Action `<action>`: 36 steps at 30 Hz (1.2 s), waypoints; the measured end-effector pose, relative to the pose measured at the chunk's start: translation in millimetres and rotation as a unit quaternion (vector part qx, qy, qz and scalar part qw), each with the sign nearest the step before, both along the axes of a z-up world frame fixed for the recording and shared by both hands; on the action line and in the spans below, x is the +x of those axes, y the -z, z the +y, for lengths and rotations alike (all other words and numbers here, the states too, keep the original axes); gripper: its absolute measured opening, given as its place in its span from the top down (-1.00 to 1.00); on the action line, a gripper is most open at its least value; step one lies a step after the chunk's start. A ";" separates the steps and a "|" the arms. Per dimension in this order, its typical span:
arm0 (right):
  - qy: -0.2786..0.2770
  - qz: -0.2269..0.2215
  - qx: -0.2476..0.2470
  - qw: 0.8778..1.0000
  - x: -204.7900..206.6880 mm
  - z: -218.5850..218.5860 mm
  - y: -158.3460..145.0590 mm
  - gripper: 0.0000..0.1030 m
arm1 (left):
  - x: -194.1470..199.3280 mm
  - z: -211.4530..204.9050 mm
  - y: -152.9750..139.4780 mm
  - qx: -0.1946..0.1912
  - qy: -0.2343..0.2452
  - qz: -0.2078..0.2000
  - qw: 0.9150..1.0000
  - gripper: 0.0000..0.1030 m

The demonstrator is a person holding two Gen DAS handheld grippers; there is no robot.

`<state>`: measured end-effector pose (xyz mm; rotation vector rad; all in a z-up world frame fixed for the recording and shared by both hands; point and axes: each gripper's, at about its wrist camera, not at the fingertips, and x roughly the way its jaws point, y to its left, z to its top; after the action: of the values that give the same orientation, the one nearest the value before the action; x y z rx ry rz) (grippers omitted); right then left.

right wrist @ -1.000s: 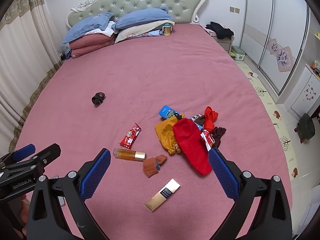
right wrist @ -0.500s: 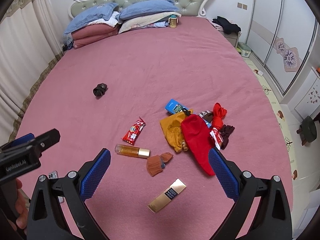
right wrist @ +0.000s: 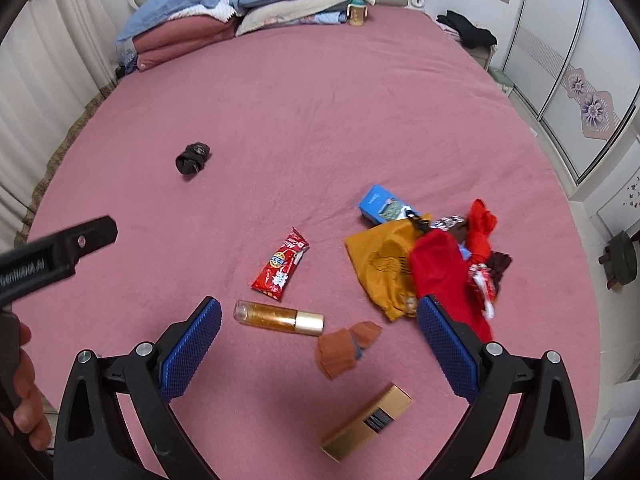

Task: Collect trash
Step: 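Move both tools toward the scattered items on the bed, then grasp the black sock ball with left tool while right tool grasps the red candy wrapper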

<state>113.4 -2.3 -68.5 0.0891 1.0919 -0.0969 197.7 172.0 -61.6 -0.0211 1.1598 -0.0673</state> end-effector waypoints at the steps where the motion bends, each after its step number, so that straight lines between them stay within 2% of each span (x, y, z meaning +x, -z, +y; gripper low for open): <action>1: 0.001 0.006 0.001 1.000 5.6 2.6 6.6 -0.83 | 10.6 3.1 7.2 0.000 0.001 0.002 1.000 -0.91; 17: 0.052 0.069 0.016 0.996 99.3 33.9 135.3 -0.83 | 168.1 31.0 125.4 0.030 0.022 0.015 0.999 -0.91; 24: 0.068 0.092 0.020 0.993 121.4 41.3 172.4 -0.83 | 234.9 39.2 166.2 0.034 0.011 0.023 0.999 -0.91; 26: 0.077 0.099 0.023 0.992 123.1 40.2 180.8 -0.83 | 252.9 42.5 175.2 0.024 0.003 0.028 0.999 -0.91; 32: 0.087 0.114 0.029 0.989 123.9 35.8 193.8 -0.83 | 289.0 45.8 194.2 0.022 -0.007 0.036 0.999 -0.91; 34: 0.085 0.117 0.030 0.989 125.8 33.5 196.5 -0.83 | 296.2 44.6 198.9 0.020 -0.005 0.041 0.999 -0.82; 36: 0.084 0.121 0.022 0.989 128.2 31.2 199.4 -0.83 | 301.7 41.1 203.7 0.018 0.001 0.048 0.999 -0.48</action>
<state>241.5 28.9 -267.9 0.2137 1.3276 -0.2403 499.4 213.2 -265.3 0.0087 1.2577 -0.0469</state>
